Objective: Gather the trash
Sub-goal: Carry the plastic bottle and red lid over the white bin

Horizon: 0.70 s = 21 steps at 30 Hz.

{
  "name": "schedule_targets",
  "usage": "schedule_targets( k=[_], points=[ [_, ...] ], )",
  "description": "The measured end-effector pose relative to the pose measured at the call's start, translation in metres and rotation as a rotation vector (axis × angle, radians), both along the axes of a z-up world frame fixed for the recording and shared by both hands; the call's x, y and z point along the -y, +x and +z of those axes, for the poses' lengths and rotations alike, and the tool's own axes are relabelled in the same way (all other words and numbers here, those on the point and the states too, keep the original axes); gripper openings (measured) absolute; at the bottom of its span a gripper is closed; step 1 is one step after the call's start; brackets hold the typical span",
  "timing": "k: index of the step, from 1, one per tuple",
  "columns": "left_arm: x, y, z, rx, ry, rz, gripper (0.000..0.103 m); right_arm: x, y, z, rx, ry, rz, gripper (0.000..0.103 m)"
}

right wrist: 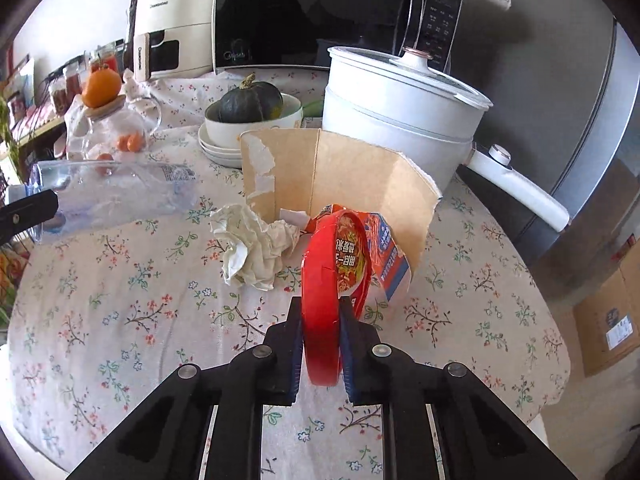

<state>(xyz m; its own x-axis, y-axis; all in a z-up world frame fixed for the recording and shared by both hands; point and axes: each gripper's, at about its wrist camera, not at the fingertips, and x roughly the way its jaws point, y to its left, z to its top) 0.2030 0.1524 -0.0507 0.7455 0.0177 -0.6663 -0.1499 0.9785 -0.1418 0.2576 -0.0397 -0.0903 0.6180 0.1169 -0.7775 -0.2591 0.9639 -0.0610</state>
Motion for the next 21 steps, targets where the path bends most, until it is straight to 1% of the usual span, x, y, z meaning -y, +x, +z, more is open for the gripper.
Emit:
schedule_targets(
  k=[3,8,12,21],
  points=[
    [0.003,-0.007,0.009,0.029,-0.016,-0.011,0.061,0.021,-0.003,0.015,-0.025,0.092,-0.024,0.017],
    [0.015,-0.016,0.021,0.066,-0.03,-0.045,0.061,0.056,-0.01,0.023,-0.072,0.203,-0.074,0.017],
    [0.03,-0.023,0.026,0.077,-0.049,-0.084,0.061,0.08,-0.017,0.028,-0.091,0.227,-0.117,0.017],
    [0.07,-0.03,0.033,0.077,-0.108,-0.186,0.061,0.129,-0.037,0.04,-0.089,0.242,-0.182,0.017]
  ],
)
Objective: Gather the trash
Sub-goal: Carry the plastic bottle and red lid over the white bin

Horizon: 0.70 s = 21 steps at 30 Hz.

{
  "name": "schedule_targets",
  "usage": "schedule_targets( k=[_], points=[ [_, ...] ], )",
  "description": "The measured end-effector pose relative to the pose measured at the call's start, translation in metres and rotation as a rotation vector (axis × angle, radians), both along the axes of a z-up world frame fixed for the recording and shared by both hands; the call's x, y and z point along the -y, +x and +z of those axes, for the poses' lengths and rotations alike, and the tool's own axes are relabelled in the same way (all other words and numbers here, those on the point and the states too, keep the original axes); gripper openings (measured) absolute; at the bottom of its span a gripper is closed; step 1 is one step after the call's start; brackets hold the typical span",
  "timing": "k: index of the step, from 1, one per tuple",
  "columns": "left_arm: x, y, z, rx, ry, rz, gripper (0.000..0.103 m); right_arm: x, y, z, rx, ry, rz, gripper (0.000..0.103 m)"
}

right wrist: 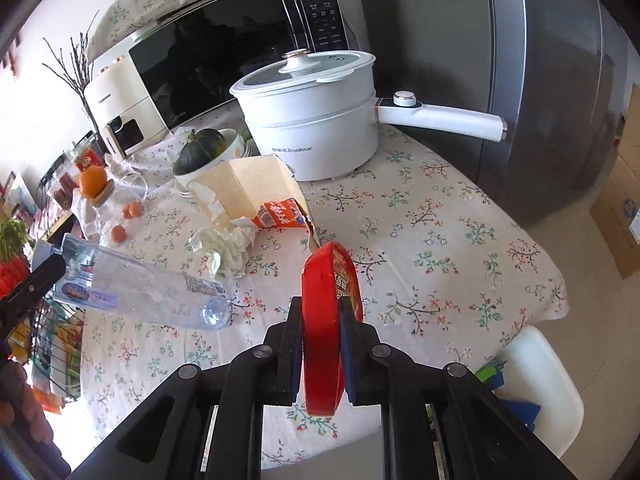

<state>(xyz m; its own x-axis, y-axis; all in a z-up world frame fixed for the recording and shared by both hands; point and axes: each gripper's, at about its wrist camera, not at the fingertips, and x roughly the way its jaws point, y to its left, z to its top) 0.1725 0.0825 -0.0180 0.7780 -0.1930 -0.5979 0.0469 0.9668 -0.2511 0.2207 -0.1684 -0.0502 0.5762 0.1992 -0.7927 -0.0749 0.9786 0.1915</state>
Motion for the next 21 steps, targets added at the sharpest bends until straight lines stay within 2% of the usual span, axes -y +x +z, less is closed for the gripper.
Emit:
schedule_targets(
  k=[10,13,17,21],
  points=[
    [0.056,-0.008,0.004,0.001,-0.035,-0.129,0.061,0.057,-0.021,0.008,-0.003,-0.01,-0.071,0.017],
    [0.074,-0.011,0.006,0.015,-0.03,-0.16,0.061,0.074,-0.028,0.007,-0.013,-0.018,-0.096,0.017],
    [0.099,-0.011,0.006,0.005,-0.073,-0.216,0.061,0.099,-0.038,0.003,-0.031,-0.025,-0.133,0.017],
    [0.126,-0.014,0.007,0.01,-0.082,-0.274,0.061,0.125,-0.05,-0.003,-0.047,-0.031,-0.174,0.017]
  ],
)
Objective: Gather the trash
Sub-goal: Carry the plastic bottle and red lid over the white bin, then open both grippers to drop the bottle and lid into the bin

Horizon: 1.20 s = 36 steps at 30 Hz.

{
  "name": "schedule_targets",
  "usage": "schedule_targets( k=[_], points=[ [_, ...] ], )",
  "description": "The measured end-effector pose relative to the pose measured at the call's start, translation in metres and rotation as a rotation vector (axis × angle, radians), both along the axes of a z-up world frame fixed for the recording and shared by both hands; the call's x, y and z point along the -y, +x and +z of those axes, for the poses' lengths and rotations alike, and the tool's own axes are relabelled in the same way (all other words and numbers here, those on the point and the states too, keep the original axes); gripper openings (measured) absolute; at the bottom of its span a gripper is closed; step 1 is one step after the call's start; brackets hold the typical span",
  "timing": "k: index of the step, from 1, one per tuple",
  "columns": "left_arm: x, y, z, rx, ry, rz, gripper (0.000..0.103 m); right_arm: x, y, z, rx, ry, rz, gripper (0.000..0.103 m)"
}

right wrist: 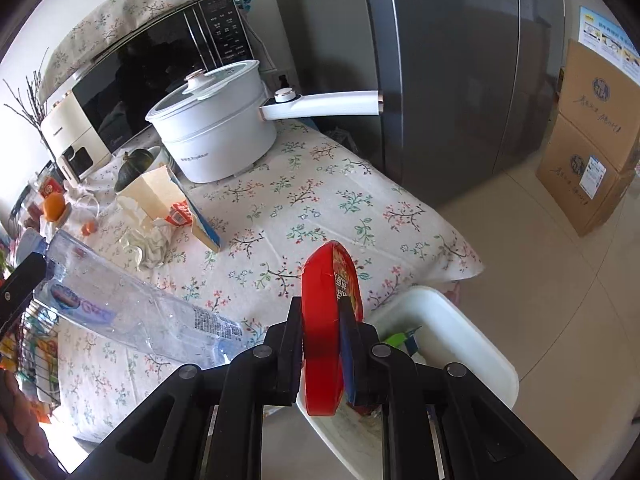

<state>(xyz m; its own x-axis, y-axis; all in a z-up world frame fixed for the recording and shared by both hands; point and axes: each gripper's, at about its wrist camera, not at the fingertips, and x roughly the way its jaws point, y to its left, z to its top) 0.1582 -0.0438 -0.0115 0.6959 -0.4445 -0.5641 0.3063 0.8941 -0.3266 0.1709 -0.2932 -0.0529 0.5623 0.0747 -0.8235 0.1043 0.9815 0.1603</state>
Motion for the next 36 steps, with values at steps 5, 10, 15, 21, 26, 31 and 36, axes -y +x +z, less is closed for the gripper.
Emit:
schedule_targets(
  k=[5,10,15,21,26,31,36],
  points=[
    [0.033,-0.004,-0.004,-0.005,-0.015,-0.075,0.061,0.035,-0.015,-0.007,-0.019,-0.01,-0.053,0.017],
    [0.063,-0.007,-0.014,-0.011,-0.018,-0.136,0.061,0.066,-0.029,-0.016,-0.05,-0.025,-0.098,0.017],
    [0.092,-0.007,-0.034,-0.042,0.007,-0.176,0.061,0.086,-0.04,-0.022,-0.071,-0.032,-0.128,0.017],
    [0.116,-0.01,-0.053,-0.049,0.061,-0.22,0.061,0.097,-0.047,-0.028,-0.087,-0.038,-0.136,0.017],
    [0.124,-0.002,-0.07,-0.128,0.142,-0.22,0.07,0.1,-0.048,-0.03,-0.094,-0.039,-0.138,0.017],
    [0.117,-0.002,-0.072,-0.114,0.205,-0.169,0.081,0.101,-0.048,-0.031,-0.099,-0.039,-0.139,0.017],
    [0.108,-0.001,-0.072,-0.107,0.231,-0.141,0.083,0.096,-0.047,-0.03,-0.1,-0.035,-0.133,0.017]
  ],
)
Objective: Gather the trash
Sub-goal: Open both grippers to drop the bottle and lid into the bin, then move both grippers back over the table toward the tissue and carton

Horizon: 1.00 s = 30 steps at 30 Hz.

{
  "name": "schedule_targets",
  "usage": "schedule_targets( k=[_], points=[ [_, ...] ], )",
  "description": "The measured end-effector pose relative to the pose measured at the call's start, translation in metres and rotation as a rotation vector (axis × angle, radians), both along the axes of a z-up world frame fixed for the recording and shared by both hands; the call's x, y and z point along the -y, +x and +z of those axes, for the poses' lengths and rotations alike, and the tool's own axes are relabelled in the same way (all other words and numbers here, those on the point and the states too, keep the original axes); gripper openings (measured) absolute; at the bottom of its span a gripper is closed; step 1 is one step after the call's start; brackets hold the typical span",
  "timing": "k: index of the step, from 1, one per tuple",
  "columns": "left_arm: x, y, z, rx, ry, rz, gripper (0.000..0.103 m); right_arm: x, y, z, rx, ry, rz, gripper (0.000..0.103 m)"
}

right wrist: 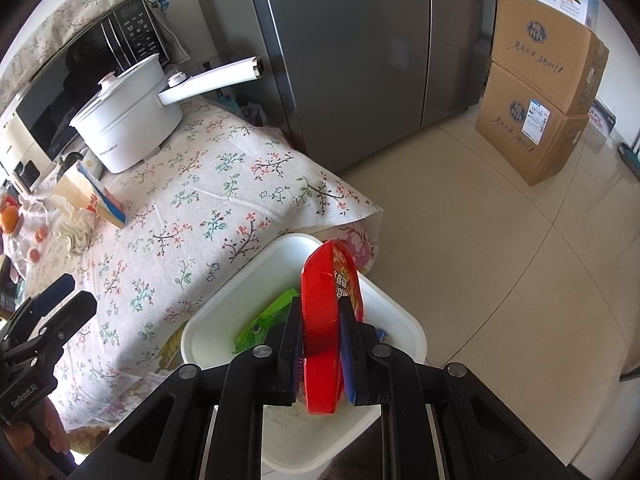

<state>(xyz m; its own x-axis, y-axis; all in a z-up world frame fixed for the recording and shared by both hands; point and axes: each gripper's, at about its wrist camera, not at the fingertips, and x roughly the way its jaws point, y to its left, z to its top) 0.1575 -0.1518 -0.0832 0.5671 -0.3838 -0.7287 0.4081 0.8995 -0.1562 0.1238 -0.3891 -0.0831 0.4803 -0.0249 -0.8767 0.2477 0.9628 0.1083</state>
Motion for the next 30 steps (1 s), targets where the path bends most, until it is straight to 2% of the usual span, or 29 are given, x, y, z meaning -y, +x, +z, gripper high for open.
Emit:
schedule_targets(
  k=[5,7,9,11,22,30],
  points=[
    [-0.007,0.003,0.0,0.01,0.032,0.025,0.085,-0.003,0.002,-0.001,-0.006,0.014,0.001,0.017],
    [-0.01,0.004,-0.001,0.009,0.041,0.037,0.087,-0.002,0.004,-0.002,-0.014,0.035,-0.008,0.023],
    [-0.014,0.005,-0.001,0.007,0.044,0.048,0.087,-0.001,0.003,-0.001,-0.012,0.052,-0.026,0.05],
    [-0.018,0.006,0.0,0.004,0.045,0.058,0.088,-0.002,0.003,0.002,0.007,0.05,-0.032,0.057],
    [-0.036,0.01,0.002,0.004,0.058,0.102,0.088,-0.015,0.01,0.01,0.018,0.056,-0.017,0.06],
    [-0.061,0.017,0.002,-0.003,0.096,0.167,0.091,-0.033,0.02,0.017,0.033,0.052,-0.001,0.068]
  ],
)
